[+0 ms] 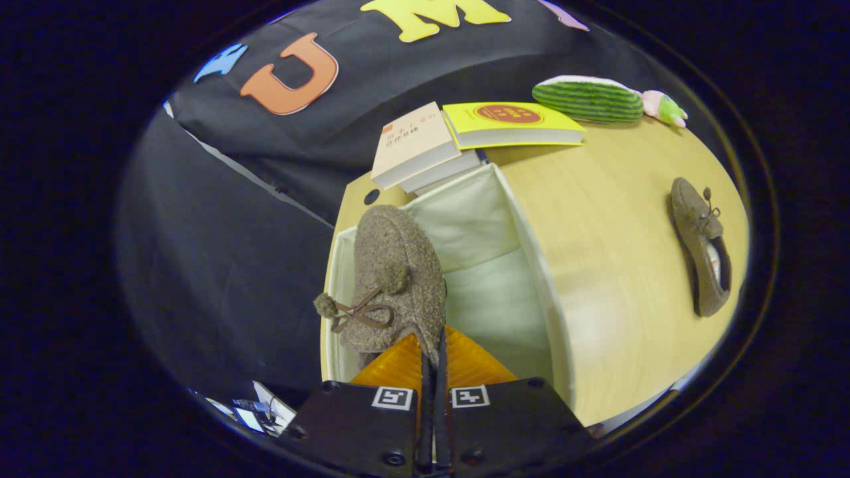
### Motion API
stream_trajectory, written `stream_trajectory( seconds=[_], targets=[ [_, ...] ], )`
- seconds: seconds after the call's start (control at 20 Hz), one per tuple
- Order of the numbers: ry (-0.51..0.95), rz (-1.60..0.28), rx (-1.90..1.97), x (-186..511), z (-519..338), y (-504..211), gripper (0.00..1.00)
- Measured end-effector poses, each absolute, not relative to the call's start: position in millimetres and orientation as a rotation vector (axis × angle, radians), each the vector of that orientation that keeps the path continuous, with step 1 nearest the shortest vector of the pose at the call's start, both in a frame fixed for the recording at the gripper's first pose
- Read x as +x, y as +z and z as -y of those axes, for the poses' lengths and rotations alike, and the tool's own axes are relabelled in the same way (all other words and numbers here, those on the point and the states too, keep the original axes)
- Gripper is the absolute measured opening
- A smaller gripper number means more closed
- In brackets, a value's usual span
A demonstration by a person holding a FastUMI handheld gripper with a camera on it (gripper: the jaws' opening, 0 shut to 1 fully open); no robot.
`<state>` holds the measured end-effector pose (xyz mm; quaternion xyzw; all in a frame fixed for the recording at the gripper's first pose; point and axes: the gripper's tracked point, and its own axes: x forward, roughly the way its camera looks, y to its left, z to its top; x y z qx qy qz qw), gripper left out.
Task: Open the storage box then place both shoes into the box .Put the left shoe in first, then the right shoe, with the right side of both shoes facing outward in a uniform manner.
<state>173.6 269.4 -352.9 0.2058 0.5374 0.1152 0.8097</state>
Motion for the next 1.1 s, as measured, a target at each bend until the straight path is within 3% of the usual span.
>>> stream_trajectory(
  seconds=[0.3, 0.35, 0.4, 0.55, 0.75, 1.1],
  targets=[
    [0.281, -1.170, 0.396, 165, -291, -378, 0.18],
    [0.308, -1.170, 0.372, 165, -291, -372, 0.33],
    [0.311, -1.169, 0.302, 164, -286, -370, 0.40],
    [0.299, -1.106, 0.179, 169, -260, -343, 1.00],
    [0.344, -1.064, 0.197, 163, -226, -287, 1.00],
    [0.241, -0.980, 0.149, 181, -69, -224, 1.00]
  ],
)
